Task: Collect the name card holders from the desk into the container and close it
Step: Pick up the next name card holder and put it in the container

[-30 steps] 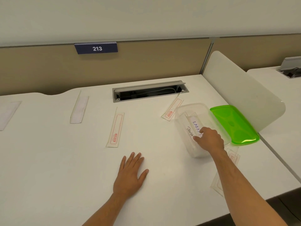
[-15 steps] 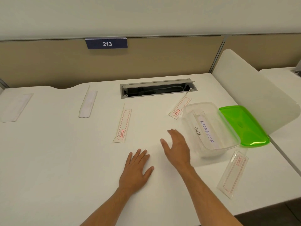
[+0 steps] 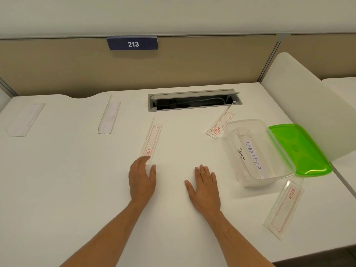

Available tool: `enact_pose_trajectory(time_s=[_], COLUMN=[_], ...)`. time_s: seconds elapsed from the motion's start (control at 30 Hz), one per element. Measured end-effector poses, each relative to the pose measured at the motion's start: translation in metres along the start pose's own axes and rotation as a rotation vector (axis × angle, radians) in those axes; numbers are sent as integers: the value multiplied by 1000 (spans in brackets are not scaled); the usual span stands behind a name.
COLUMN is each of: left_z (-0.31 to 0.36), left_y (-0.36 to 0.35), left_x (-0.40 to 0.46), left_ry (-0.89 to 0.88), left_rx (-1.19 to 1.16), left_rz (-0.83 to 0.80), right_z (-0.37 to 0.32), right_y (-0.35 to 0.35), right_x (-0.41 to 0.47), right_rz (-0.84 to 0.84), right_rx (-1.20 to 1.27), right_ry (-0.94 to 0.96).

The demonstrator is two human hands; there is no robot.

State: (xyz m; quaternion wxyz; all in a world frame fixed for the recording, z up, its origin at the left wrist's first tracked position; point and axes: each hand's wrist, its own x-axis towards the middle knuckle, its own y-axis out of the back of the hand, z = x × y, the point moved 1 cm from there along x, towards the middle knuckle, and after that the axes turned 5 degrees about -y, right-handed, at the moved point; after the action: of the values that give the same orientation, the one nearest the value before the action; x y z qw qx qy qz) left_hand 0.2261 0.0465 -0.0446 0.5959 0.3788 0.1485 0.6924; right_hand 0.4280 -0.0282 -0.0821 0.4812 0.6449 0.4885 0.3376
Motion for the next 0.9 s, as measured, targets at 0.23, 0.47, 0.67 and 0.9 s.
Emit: enact_pose_trajectory(time_s=[0.23,0.47,0.67,0.9], left_z=[-4,-30,-35,-36], left_y=[8,12,11,15], left_x=[42,76,72,60], left_ry=[177,294,317,357], left_rx=[115,114,137,3], left_rz=[156,-123,-152,-82], right_z=[0,0,-1,-2], right_y=[-2,-2,-1,-1], right_x=[1,1,2,1], right_rz=[31,28,36,57], right_rx=[5,1,8,22], right_ry=[-6,-11,-10,-17])
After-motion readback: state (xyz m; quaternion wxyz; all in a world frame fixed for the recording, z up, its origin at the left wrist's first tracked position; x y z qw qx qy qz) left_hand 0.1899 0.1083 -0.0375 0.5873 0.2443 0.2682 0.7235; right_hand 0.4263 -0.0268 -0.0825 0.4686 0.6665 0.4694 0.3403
